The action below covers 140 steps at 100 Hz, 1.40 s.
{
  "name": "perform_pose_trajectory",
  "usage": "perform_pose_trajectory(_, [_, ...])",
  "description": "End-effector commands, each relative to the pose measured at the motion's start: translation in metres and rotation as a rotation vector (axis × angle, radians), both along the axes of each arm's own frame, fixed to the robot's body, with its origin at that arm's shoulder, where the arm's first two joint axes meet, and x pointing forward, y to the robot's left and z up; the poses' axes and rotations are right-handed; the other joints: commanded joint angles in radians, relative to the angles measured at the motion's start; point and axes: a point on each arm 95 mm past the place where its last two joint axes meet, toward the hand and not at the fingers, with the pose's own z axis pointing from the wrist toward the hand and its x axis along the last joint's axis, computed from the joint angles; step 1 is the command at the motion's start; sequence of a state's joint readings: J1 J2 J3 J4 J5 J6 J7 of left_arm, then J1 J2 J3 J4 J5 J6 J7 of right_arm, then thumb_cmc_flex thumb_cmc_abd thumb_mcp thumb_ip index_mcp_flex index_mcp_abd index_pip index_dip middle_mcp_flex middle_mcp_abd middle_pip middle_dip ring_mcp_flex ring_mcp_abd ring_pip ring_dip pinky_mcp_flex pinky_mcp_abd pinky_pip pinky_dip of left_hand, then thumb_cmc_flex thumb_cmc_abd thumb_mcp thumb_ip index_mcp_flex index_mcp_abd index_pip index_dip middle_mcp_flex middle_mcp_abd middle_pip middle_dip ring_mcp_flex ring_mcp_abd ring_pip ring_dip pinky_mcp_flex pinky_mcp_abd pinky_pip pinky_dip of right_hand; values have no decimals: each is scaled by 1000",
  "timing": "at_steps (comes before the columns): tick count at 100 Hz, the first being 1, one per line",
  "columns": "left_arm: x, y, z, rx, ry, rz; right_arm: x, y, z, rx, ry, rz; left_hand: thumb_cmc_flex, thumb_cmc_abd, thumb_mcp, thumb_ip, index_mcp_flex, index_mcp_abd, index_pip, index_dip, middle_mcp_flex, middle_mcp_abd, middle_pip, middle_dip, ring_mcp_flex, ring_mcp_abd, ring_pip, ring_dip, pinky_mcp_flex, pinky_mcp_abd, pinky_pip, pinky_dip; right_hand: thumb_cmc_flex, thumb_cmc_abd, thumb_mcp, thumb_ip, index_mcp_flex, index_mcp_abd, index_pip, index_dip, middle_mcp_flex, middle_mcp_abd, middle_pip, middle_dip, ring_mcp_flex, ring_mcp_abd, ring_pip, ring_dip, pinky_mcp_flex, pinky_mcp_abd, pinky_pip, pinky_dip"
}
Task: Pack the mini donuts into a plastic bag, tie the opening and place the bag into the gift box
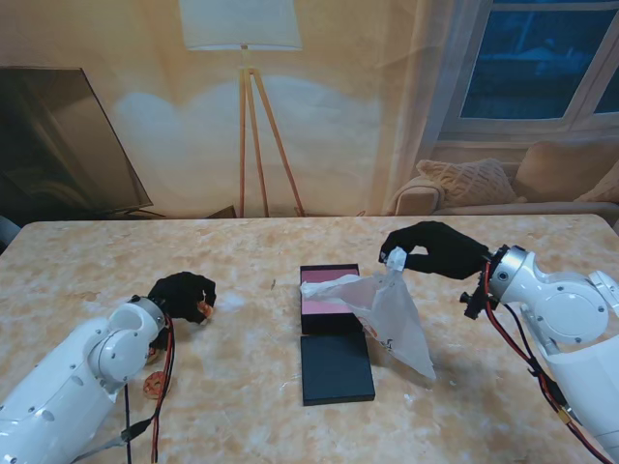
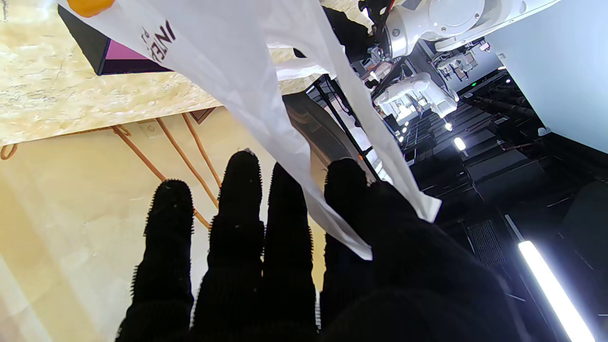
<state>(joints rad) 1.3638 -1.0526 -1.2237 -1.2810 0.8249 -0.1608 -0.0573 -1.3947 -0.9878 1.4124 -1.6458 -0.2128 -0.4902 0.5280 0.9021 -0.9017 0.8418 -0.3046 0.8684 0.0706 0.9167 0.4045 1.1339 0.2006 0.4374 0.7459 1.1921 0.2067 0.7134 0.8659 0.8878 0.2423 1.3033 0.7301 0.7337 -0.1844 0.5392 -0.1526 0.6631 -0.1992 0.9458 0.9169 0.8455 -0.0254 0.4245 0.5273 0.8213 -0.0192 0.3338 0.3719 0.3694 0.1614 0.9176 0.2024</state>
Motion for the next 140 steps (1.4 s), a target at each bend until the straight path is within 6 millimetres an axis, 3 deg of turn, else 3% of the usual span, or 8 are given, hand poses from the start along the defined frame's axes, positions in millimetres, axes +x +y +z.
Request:
perform_pose_trajectory(1, [-5, -6, 4, -24, 5, -32, -2, 4, -3, -5, 12, 12, 51, 0, 85, 16, 73, 6, 31, -10, 50, -5, 13, -6, 32, 1, 20, -19, 25, -37, 19, -15, 130, 10, 146, 44, 32, -259, 12, 28, 9, -29, -5, 10, 0, -16, -4, 20, -1, -7, 3, 2])
perform_pose_trajectory(47, [-46, -49, 63, -221, 34, -256, -2, 5, -4, -8, 12, 9, 60, 24, 77, 21, 50, 4, 43, 1, 25, -3, 22, 9, 14, 4, 24, -8, 9, -40, 15, -11, 129, 10, 147, 45, 33, -257, 11, 26, 8, -26, -5, 9, -2, -15, -4, 20, -2, -6, 4, 3])
perform_pose_trajectory(80, [-63, -101, 99, -388, 142, -400, -2, 4, -4, -9, 9, 5, 72, 53, 53, 30, 30, 5, 45, 17, 4, 0, 28, 24, 0, 3, 27, 7, 0, -49, 20, 2, 128, 12, 145, 46, 31, -259, 9, 26, 5, -22, -6, 8, -3, -13, -3, 21, -4, -3, 7, 4])
perform_pose_trajectory(121, [-84, -154, 117, -483, 266, -504, -2, 4, -5, -8, 10, -4, 76, 63, 43, 35, 21, 7, 45, 29, -2, 2, 31, 30, -5, 5, 29, 15, -6, -54, 38, 20, 128, 12, 143, 47, 31, -257, 8, 26, 3, -20, -7, 7, -5, -12, -3, 21, -6, -3, 8, 5])
perform_pose_trajectory(140, [-85, -174, 121, -506, 292, -485, -2, 4, -5, -5, 10, -7, 75, 59, 44, 35, 23, 5, 45, 29, 0, 1, 30, 28, -5, 5, 28, 17, -3, -59, 47, 24, 129, 13, 143, 47, 30, -258, 8, 26, 0, -18, -8, 6, -7, -8, -4, 21, -6, -4, 8, 5])
